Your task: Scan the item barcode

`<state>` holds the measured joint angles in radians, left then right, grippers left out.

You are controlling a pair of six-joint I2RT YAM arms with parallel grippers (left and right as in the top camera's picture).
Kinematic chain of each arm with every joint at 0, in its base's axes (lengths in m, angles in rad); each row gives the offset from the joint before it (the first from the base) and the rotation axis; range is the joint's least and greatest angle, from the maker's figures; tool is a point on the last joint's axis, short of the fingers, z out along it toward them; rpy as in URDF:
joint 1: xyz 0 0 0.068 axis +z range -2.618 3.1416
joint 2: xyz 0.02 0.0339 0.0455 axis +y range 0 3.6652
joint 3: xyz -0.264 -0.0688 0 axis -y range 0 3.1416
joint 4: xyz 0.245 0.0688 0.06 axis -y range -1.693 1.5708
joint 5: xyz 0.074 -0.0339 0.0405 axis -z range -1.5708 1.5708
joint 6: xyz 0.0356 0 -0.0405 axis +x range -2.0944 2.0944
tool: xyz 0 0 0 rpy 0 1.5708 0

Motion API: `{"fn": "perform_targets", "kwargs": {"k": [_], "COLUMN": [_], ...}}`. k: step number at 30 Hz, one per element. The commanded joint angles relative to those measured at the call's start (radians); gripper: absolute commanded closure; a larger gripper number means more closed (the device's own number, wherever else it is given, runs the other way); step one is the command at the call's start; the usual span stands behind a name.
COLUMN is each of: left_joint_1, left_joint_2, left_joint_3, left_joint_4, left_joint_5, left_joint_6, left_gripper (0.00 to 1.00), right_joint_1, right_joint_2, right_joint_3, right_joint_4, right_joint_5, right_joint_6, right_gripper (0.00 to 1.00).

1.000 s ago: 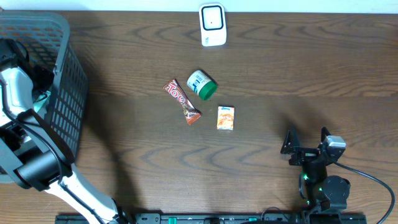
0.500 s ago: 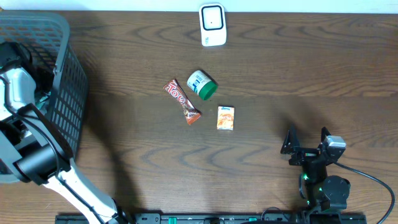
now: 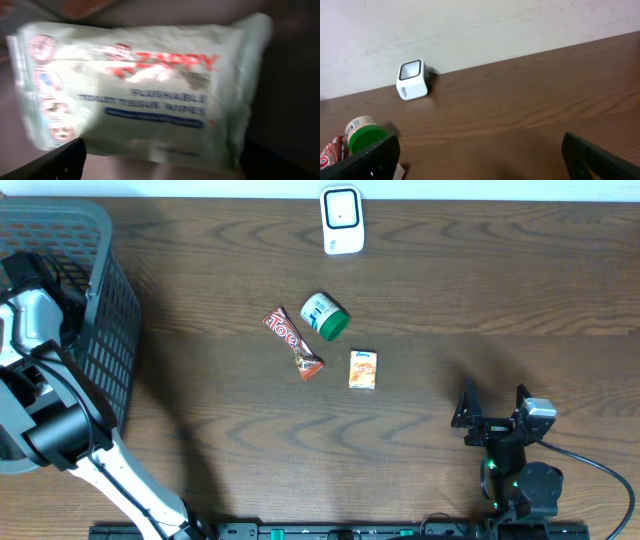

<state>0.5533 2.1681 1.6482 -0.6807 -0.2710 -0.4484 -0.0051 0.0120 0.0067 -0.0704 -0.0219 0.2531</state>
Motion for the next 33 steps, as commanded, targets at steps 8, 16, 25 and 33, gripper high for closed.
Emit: {"fn": "perform_targets", "kwargs": {"k": [8, 16, 25, 33], "left_joint_1": [0.006, 0.006, 0.006, 0.006], "left_joint_2": [0.043, 0.043, 0.043, 0.043], "left_joint_3": [-0.004, -0.004, -0.004, -0.003], "left_joint_4": [-0.032, -0.055, -0.084, -0.119], "left_joint_5": [-0.123, -0.124, -0.149, -0.22], "left_joint_6": [0.002, 0.003, 0.003, 0.03], "left_gripper": [0.02, 0.23, 0.65, 0.93], "right_joint_1": [0.02, 0.02, 0.02, 0.02], "right_joint_2": [-0.005, -0.005, -0.005, -0.005], "right_joint_3": [-0.001, -0.001, -0.001, -0.001], "right_joint_4": [-0.004, -0.004, -0.004, -0.004], "right_joint_5": [0.005, 0.006, 0.006, 0.005], "right_joint_6": [0.008, 0.008, 0.008, 0.008], "right_gripper": [0.01, 0.01, 0.01, 0.01]}}
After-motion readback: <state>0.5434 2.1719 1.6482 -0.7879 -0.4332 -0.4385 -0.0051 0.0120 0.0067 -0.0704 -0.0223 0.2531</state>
